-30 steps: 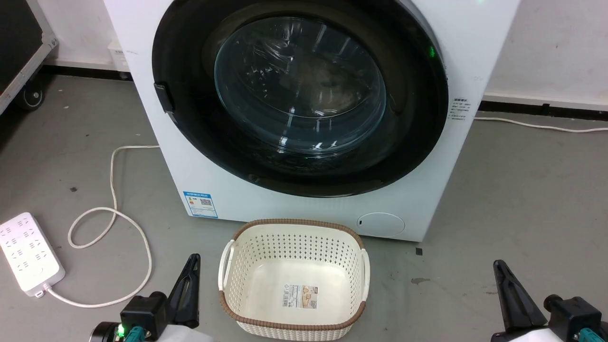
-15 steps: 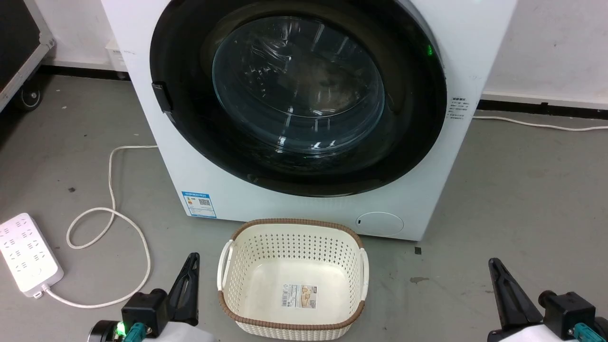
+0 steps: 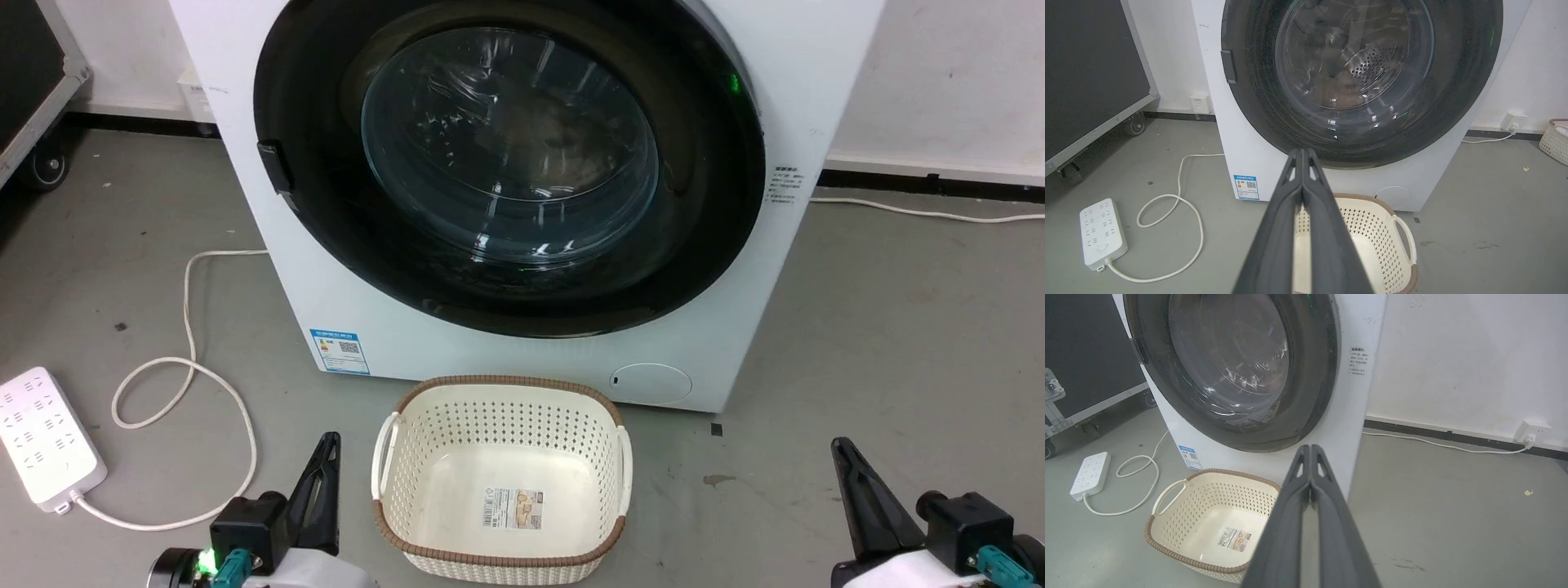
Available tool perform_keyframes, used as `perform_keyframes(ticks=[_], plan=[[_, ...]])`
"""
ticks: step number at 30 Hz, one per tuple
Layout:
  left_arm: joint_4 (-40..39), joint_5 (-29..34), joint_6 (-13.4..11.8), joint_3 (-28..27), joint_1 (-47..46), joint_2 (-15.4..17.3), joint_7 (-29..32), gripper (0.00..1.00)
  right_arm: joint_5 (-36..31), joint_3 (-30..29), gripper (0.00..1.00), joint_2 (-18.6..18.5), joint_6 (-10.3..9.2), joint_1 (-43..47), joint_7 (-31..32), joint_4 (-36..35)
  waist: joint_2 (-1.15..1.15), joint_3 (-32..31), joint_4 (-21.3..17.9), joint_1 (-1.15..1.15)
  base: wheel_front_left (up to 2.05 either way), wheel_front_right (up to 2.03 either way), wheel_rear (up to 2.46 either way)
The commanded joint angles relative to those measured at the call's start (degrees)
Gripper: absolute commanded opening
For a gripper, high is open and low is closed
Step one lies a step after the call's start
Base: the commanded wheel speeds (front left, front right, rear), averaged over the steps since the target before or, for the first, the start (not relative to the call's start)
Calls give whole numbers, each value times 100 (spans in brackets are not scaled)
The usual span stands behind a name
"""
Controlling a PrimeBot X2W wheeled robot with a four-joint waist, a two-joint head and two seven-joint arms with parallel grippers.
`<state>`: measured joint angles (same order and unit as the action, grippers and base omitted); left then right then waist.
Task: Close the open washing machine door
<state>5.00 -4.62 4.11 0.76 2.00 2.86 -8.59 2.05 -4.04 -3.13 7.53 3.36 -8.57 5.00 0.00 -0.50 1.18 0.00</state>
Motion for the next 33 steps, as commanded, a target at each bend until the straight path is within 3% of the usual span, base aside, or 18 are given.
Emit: perform_keyframes(ticks=[1, 33], plan=[[-40, 56, -36, -18, -80, 1, 32, 0, -28, 17, 0, 10, -2, -96, 28, -44, 0, 1, -1, 0, 0, 0, 0], [-288, 275, -238, -49, -144, 1, 478, 0, -123, 226, 0, 18, -3, -226, 475, -290, 0, 27, -64, 0, 0, 0, 0]])
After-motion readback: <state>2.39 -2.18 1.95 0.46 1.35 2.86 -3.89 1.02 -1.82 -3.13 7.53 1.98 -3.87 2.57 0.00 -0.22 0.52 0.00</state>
